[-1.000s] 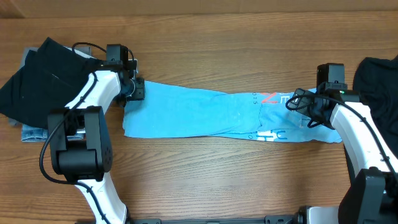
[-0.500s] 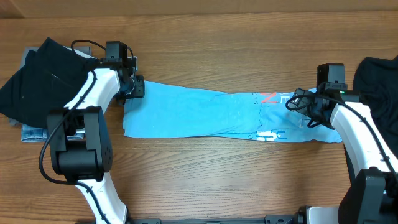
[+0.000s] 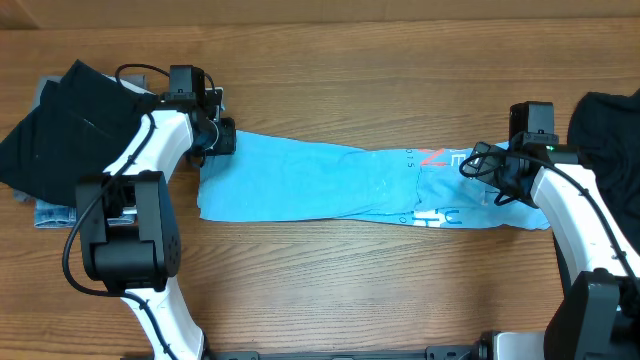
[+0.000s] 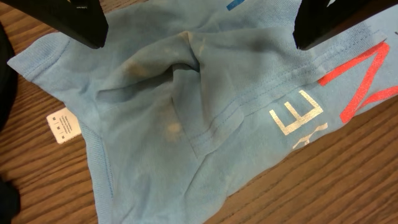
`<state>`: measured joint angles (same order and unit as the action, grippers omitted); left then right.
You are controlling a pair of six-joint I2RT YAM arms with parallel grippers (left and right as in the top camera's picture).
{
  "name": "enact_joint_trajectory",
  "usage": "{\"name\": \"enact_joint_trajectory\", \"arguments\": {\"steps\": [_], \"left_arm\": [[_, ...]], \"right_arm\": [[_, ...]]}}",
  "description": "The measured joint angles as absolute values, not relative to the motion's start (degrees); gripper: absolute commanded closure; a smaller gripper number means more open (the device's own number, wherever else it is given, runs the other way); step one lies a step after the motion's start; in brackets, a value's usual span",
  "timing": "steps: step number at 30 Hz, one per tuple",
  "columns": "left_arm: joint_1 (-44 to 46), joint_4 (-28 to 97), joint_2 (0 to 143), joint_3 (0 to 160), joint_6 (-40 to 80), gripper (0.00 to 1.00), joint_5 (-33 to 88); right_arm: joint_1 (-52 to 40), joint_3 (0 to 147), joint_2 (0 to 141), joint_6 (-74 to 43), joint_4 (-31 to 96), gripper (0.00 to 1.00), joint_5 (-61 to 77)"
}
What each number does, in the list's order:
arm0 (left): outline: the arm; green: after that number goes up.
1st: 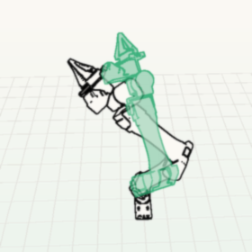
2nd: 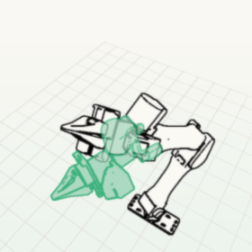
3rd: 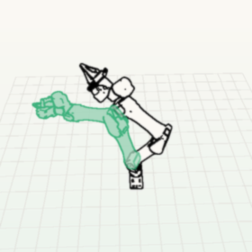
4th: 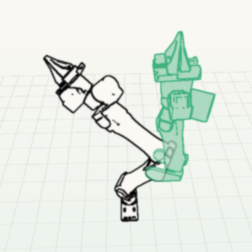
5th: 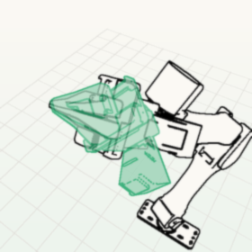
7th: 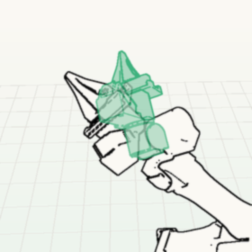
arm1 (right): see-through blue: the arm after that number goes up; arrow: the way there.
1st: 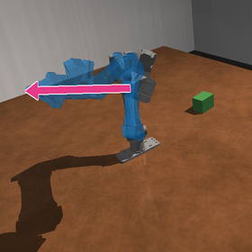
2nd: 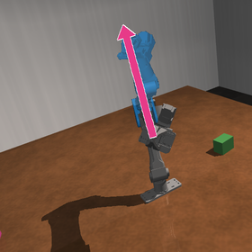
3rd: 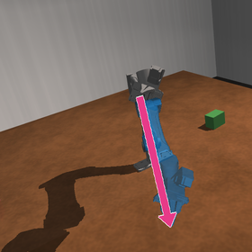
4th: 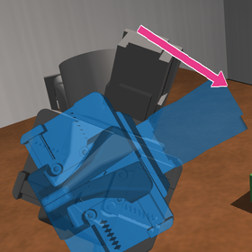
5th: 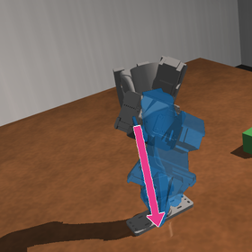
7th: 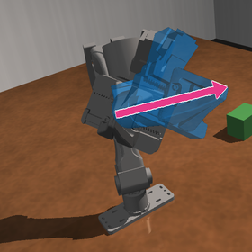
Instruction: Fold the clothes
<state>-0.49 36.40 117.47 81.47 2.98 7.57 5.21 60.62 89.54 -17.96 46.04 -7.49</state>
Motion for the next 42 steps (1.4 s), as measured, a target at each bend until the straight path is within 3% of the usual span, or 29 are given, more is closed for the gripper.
{"name": "enact_joint_trajectory", "arguments": {"steps": [12,15,20,42], "left_arm": [[-0.49,37.8,117.47,81.47,2.98,0.66,7.92],[-0.49,37.8,117.47,81.47,2.98,0.73,7.9],[-0.49,38.13,117.47,81.47,3.01,0.7,7.7],[-0.49,37.23,117.49,81.47,3.01,0.78,5.28]], "right_arm": [[5.21,60.62,89.54,-17.96,46.04,0.0,-7.51],[5.21,60.62,89.54,-17.96,46.04,0.0,-7.51],[5.21,60.62,89.54,-17.96,46.02,0.0,-7.51],[5.21,60.62,89.54,-17.93,46.04,0.0,-7.51]]}}
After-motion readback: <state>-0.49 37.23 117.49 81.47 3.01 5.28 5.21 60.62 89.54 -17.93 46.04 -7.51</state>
